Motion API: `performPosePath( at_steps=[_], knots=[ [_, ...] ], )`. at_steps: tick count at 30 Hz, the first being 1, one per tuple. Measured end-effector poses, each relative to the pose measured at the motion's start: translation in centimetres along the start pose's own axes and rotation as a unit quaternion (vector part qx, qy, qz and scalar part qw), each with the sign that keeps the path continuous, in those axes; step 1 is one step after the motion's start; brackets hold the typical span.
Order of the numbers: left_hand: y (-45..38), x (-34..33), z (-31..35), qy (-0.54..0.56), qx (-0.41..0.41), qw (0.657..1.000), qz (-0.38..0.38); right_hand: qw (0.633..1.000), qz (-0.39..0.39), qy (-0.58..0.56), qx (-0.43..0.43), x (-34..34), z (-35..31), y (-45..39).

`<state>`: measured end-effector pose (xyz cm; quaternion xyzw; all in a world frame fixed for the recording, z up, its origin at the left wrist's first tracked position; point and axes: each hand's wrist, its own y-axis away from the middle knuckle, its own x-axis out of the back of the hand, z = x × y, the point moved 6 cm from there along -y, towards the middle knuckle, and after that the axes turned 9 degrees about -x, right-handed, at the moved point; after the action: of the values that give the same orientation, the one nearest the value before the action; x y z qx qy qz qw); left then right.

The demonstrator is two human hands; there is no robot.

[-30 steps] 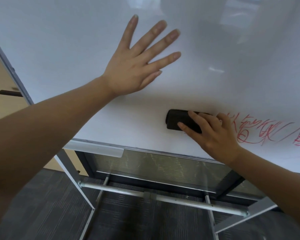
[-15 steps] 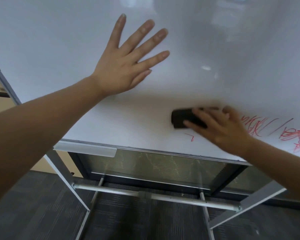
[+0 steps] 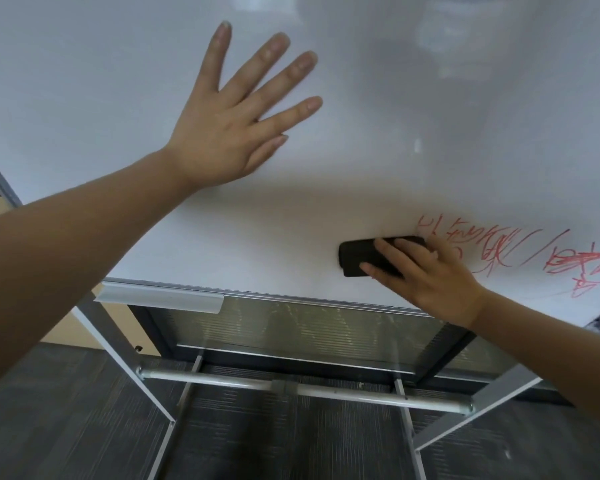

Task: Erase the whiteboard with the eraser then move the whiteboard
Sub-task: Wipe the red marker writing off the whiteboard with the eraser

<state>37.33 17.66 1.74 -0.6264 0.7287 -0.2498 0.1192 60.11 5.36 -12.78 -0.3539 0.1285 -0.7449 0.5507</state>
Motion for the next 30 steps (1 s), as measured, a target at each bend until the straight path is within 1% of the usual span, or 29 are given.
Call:
performPosePath(
  at_steps=[3, 7, 10, 13, 17, 18, 20, 23, 30],
  knots=[
    [-0.2, 0.1, 0.1, 0.009, -0.003, 1.0, -0.004, 0.999, -0.022, -0.016, 0.019, -0.7, -0.3, 1.3],
    [-0.2, 0.1, 0.3, 0.001, -0.003, 1.0, -0.005, 0.995, -0.058, -0.011, 0.084, -0.9, -0.6, 3.4],
    [0.0, 0.1, 0.2, -0.005, -0.003, 1.0, 0.002, 0.993, -0.051, -0.008, 0.11, -0.3, 0.5, 3.2],
    [0.0, 0.0, 0.2, -0.002, -0.005, 1.0, -0.002, 0.998, -0.007, 0.018, 0.067, 0.8, 3.0, 1.5],
    [-0.1, -0.3, 0.1, -0.003, -0.003, 1.0, -0.004, 0.995, 0.046, 0.068, -0.062, 2.6, 8.2, -1.1],
    [-0.1, -0.3, 0.1, -0.005, -0.001, 1.0, -0.002, 0.991, 0.058, 0.081, -0.087, 2.9, 9.0, -1.3],
    [-0.3, -0.4, 0.3, -0.008, -0.001, 1.0, 0.0, 0.987, 0.07, 0.092, -0.11, 3.1, 9.2, -1.2],
    [-0.3, -0.5, 0.3, -0.006, -0.005, 1.0, -0.01, 0.989, 0.06, 0.08, -0.113, 2.5, 8.1, 0.2],
    [0.0, -0.6, 0.1, -0.001, -0.007, 1.0, 0.0, 0.998, 0.004, 0.045, -0.043, 0.2, 3.6, 6.0]
  ],
)
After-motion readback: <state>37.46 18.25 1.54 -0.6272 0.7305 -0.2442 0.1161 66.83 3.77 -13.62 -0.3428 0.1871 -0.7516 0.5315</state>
